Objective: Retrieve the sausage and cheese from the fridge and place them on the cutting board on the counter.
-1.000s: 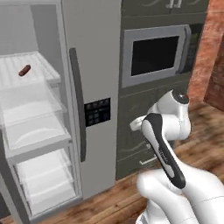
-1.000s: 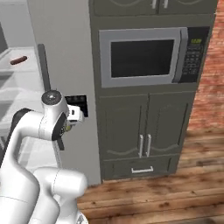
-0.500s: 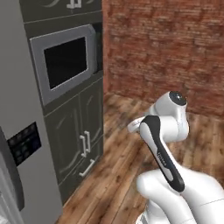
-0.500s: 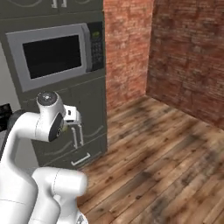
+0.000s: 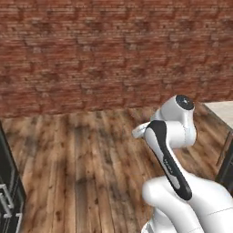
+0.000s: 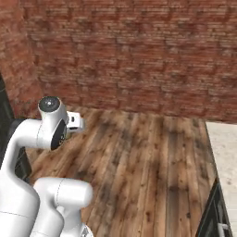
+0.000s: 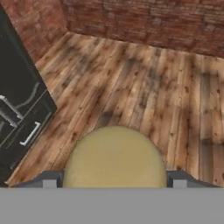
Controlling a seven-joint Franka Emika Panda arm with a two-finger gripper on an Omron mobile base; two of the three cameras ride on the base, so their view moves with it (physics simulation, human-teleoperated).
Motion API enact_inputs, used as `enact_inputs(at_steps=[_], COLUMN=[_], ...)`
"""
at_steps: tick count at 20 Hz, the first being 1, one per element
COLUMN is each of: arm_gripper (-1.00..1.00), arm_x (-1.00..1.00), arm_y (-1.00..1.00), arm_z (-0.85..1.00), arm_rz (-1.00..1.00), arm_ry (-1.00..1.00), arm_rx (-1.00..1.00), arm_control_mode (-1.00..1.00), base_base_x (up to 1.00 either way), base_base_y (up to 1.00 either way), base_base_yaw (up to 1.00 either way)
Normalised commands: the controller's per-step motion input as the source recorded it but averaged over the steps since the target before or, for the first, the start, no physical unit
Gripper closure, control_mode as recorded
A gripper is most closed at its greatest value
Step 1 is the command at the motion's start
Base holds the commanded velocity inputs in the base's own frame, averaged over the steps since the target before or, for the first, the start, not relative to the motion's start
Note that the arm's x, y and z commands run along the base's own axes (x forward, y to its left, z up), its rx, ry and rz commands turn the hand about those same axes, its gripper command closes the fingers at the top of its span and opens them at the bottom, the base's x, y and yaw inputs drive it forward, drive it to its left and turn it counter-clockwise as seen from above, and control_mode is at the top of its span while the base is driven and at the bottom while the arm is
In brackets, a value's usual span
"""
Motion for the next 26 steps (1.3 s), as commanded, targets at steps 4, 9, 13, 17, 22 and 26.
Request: enact_inputs(at_steps=[4,9,13,17,22,26], arm_gripper=[1.00,1.00,1.00,1.00,1.00,1.00], arm_x=[0.00,0.00,0.00,0.00,0.00,0.00], arm_y=[0.00,0.00,0.00,0.00,0.00,0.00], arm_z=[0.00,0.00,0.00,0.00,0.00,0.00], arm_rz=[0.00,0.00,0.00,0.00,0.00,0.00], arm_ry=[0.00,0.00,0.00,0.00,0.00,0.00], arm_rx=[0.00,0.00,0.00,0.00,0.00,0.00], arm_control_mode=[1.00,1.00,1.00,1.00,1.00,1.00], base_base_x=[0.00,0.02,0.46,0.68,0.50,0.32], base_base_y=[0.00,0.05,0.32,0.72,1.00,0.88], base_base_yaw=[-0.99,-0.97,-0.83,-0.63,-0.27,-0.37])
